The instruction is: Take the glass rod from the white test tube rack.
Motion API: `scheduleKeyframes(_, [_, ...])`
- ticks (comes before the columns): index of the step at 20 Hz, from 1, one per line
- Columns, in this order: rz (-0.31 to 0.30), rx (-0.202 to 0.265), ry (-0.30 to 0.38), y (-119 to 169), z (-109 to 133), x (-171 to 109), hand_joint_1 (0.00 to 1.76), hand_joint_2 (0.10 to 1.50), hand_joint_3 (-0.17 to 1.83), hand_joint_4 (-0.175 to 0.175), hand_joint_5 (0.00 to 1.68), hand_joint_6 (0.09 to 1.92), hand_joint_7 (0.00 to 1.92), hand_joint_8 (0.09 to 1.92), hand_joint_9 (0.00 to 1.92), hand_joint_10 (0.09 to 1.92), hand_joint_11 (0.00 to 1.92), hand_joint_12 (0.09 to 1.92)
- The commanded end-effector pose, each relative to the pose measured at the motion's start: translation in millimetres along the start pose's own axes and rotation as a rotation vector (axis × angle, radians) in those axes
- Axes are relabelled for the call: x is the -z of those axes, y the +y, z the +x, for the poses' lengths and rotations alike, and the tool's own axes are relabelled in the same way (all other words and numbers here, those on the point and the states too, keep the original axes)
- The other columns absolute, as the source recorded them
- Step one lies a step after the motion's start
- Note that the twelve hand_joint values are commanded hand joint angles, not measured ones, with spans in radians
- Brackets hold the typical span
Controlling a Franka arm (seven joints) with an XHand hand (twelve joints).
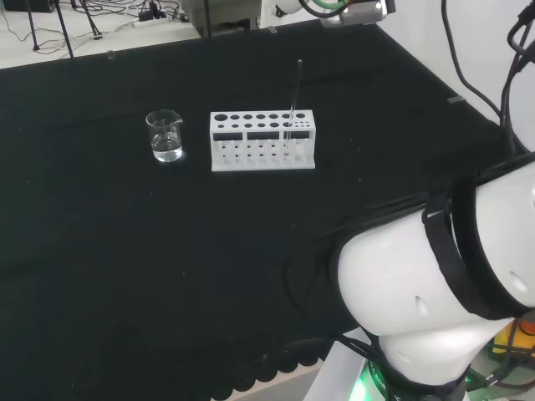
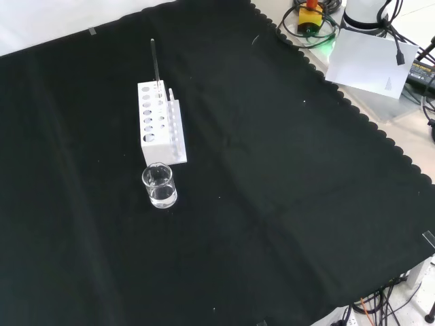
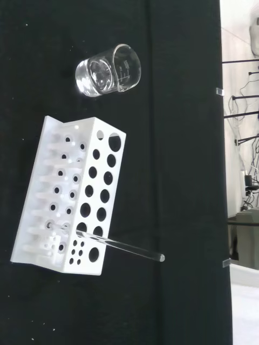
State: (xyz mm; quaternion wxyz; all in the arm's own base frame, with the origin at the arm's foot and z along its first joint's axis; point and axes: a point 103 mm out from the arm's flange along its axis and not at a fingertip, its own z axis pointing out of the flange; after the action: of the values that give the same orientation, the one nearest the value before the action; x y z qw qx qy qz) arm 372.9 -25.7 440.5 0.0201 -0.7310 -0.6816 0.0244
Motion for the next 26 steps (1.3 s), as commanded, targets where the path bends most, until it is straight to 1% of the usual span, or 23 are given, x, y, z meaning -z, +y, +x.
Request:
scheduleKeyframes(1, [0.021, 0.008, -0.016, 27, -14, -13, 0.65, 0.83, 0.64, -0.159, 0.16, 0.09, 0.04, 0.9, 0.24, 0.89, 0.01, 1.47])
scheduleKeyframes(7, [0.045, 0.01, -0.017, 41, -20, -24, 0.64, 0.83, 0.64, -0.163, 0.18, 0.09, 0.05, 0.9, 0.26, 0.88, 0.02, 1.48])
scheduleKeyframes(11, [0.052, 0.016, -0.027, 53, -18, -30, 0.64, 0.84, 0.63, -0.165, 0.19, 0.09, 0.05, 0.9, 0.31, 0.87, 0.04, 1.47])
scheduleKeyframes(13, [0.06, 0.014, -0.017, 59, -19, -35, 0.64, 0.85, 0.62, -0.167, 0.2, 0.09, 0.06, 0.9, 0.35, 0.86, 0.05, 1.47])
scheduleKeyframes(19, [0.095, 0.021, 0.004, 74, -21, -58, 0.64, 0.86, 0.62, -0.175, 0.28, 0.09, 0.11, 0.89, 0.43, 0.85, 0.09, 1.46])
scheduleKeyframes(26, [0.112, 0.033, 0.013, 89, -19, -81, 0.64, 0.87, 0.61, -0.175, 0.36, 0.09, 0.17, 0.89, 0.47, 0.83, 0.12, 1.44])
